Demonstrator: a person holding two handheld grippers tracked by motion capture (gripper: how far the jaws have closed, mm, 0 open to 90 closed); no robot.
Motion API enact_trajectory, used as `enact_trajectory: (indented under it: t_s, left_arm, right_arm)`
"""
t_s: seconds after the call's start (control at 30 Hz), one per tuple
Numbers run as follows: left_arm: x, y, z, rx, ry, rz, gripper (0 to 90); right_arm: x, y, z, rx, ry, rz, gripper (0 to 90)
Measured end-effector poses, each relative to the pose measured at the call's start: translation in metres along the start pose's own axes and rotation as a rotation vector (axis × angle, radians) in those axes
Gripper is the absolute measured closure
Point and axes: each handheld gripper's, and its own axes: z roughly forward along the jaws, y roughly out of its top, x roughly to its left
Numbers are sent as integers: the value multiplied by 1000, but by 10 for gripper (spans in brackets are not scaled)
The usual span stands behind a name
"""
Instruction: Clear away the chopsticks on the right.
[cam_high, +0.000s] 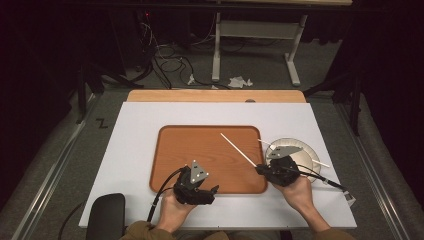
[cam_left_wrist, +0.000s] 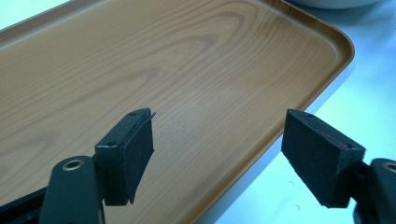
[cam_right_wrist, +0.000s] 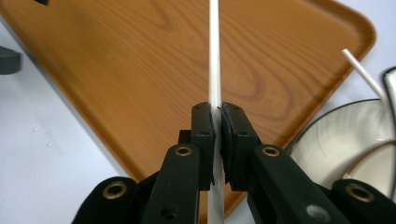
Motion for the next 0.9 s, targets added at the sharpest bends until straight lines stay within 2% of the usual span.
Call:
enact_trajectory:
  t_s: [0.07,0.3,0.4,0.7,0.9]
  left_arm:
    - [0,-1,-1,-1,5,-4,250]
    - [1,-5,-5,0,22,-18,250]
    - [2,-7,-7,0,33,-30,250]
    - [5,-15,-15,1,69,-64,249]
    - [5,-19,-19,5,89,-80,249]
  right_arm:
    - [0,2,7,12,2,7,855]
    - [1,5,33,60,-6,-18,855]
    - [1,7,38,62,-2,-29,855]
    - [0,16,55,88,11,-16,854]
    - [-2,20,62,109,0,-27,849]
